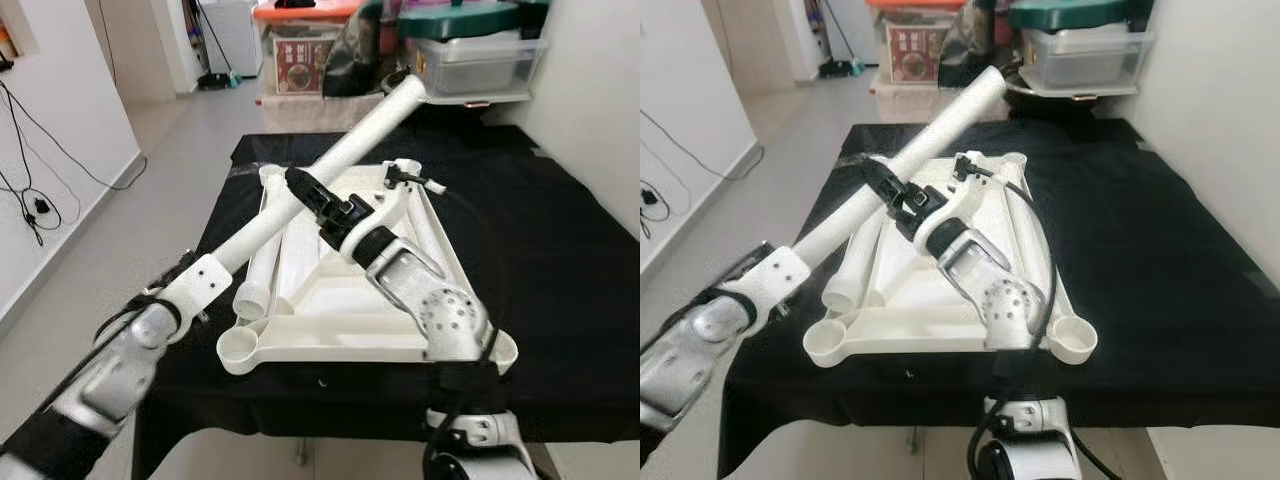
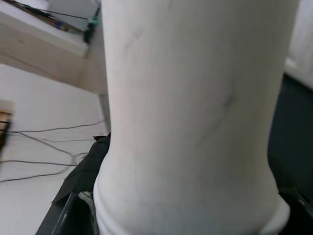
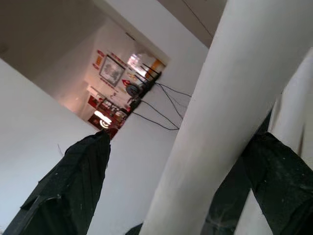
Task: Building children table
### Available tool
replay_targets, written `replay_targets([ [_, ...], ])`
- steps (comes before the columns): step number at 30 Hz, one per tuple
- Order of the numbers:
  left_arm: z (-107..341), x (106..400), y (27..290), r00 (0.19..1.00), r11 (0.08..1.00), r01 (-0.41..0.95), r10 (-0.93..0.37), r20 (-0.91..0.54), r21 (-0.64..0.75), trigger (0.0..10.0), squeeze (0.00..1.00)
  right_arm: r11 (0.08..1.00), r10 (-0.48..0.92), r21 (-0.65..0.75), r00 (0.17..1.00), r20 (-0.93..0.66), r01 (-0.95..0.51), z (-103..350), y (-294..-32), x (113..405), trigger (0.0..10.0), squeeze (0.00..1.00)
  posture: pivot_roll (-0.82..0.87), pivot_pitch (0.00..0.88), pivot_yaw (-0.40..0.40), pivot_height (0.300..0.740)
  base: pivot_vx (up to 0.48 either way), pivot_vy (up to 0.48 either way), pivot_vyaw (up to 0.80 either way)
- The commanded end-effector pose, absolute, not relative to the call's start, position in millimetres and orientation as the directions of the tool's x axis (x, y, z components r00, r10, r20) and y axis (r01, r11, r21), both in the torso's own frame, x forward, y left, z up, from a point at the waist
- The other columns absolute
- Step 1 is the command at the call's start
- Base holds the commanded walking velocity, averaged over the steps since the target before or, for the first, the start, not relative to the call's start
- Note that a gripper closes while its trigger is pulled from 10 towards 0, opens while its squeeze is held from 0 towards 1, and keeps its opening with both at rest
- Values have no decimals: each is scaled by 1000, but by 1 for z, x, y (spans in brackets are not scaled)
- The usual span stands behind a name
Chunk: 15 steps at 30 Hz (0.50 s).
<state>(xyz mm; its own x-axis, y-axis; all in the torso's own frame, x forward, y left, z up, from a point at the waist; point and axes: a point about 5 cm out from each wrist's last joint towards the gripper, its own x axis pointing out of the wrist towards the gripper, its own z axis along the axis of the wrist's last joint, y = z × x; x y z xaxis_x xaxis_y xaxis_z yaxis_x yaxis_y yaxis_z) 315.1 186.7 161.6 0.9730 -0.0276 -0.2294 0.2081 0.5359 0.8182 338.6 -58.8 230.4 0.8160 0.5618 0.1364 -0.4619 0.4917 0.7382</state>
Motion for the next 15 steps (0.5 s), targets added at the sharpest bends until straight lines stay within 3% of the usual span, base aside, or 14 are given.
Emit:
replay_targets([
  [1, 163, 318, 182, 980, 491, 189, -34, -198, 851, 10000, 0, 429, 594, 778, 792, 141, -460, 230, -40, 334, 10000, 0, 49, 0, 12, 740, 0, 0, 0],
  [5, 174, 328, 171, 993, 425, 114, -45, -105, 898, 10000, 0, 441, 594, 813, 803, 53, -381, 214, -29, 332, 10000, 0, 52, 0, 13, 740, 0, 0, 0],
  [15, 163, 333, 147, 993, 355, 112, -83, -88, 928, 10000, 0, 469, 500, 867, 860, -106, -166, 196, -25, 338, 10000, 0, 53, 0, 16, 740, 0, 0, 0],
])
